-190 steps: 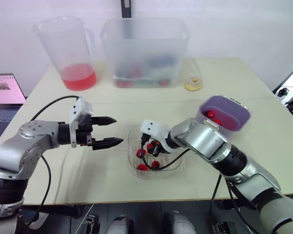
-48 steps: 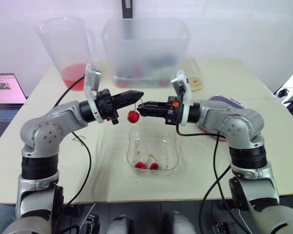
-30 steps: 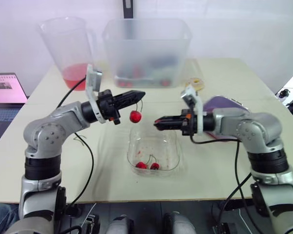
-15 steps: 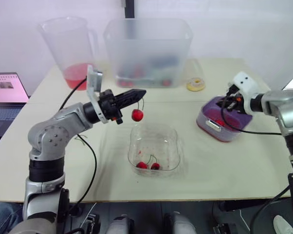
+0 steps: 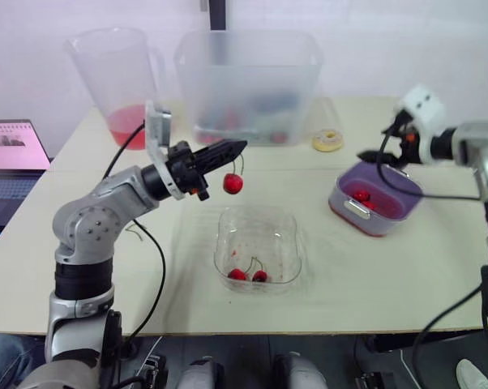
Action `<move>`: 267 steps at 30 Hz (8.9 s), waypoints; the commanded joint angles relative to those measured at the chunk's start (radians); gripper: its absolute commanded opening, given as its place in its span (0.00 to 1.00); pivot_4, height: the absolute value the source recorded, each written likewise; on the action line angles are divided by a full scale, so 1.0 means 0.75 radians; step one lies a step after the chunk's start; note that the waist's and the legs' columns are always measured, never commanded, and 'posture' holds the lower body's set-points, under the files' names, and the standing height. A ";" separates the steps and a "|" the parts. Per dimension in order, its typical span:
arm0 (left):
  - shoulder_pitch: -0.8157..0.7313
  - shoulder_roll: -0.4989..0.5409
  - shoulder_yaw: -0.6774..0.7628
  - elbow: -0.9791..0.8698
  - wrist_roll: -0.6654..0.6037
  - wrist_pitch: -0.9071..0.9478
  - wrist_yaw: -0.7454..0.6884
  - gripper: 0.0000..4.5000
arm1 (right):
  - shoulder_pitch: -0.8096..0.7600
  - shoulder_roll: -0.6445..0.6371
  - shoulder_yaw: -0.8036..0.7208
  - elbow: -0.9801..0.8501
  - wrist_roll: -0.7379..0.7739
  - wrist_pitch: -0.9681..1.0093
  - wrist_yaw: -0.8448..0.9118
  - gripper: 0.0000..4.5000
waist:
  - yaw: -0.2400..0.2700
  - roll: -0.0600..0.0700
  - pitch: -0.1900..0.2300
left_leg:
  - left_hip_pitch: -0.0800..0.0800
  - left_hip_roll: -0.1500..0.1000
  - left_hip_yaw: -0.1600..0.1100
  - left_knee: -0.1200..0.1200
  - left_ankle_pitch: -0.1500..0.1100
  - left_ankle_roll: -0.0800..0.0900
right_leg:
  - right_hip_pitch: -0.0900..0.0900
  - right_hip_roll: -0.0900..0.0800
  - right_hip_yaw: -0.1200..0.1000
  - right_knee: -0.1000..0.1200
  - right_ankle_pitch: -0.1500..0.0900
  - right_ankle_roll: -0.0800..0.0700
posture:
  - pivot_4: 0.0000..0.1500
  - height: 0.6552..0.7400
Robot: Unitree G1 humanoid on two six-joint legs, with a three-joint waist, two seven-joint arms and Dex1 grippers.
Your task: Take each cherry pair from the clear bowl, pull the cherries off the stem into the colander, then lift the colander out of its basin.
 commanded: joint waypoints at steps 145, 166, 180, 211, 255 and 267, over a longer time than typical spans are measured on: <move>0.521 0.778 0.061 -0.230 0.222 -0.175 -0.500 0.99 | 0.216 0.064 0.180 -1.048 0.614 0.592 0.020 1.00 | -0.013 -0.001 0.002 | 0.000 0.003 -0.002 -0.003 0.000 -0.002 | 0.000 -0.001 -0.002 -0.002 0.000 -0.001 | 1.00 0.37; 0.652 0.667 0.054 -0.332 0.343 -0.221 -0.380 0.99 | 0.058 0.349 0.816 -0.923 0.452 0.874 -0.125 1.00 | -0.029 -0.003 0.001 | -0.001 0.000 -0.002 -0.004 0.000 0.000 | -0.003 -0.001 -0.002 -0.001 0.000 -0.001 | 1.00 0.37; 0.643 0.643 0.026 -0.288 0.453 -0.269 -0.355 1.00 | 0.098 0.380 0.865 -0.853 0.238 0.671 -0.109 0.35 | -0.028 -0.005 0.000 | -0.002 0.000 -0.001 -0.004 0.000 0.000 | -0.004 -0.001 -0.002 -0.002 0.000 -0.001 | 1.00 0.37; 0.549 0.585 -0.079 -0.215 0.511 -0.263 -0.397 1.00 | 0.071 0.367 0.874 -0.949 0.142 0.797 -0.081 0.77 | -0.029 -0.005 0.000 | -0.002 0.000 -0.002 -0.004 0.000 0.000 | -0.004 0.000 -0.002 -0.001 0.000 -0.001 | 1.00 0.37; -0.119 0.101 0.099 0.060 0.227 -0.187 0.083 1.00 | 0.013 0.556 0.042 -0.983 0.245 0.331 -0.400 0.27 | -0.029 -0.007 -0.001 | -0.001 0.000 -0.001 -0.003 0.000 -0.001 | -0.002 0.000 -0.003 0.003 0.001 -0.001 | 1.00 0.37; -0.171 -0.107 0.061 0.097 0.172 -0.172 0.159 0.94 | 0.049 0.627 0.007 -0.954 0.196 0.360 -0.587 0.27 | -0.030 -0.007 -0.001 | -0.001 0.000 -0.001 -0.003 0.000 -0.001 | -0.002 0.000 -0.003 0.002 0.001 -0.001 | 1.00 0.37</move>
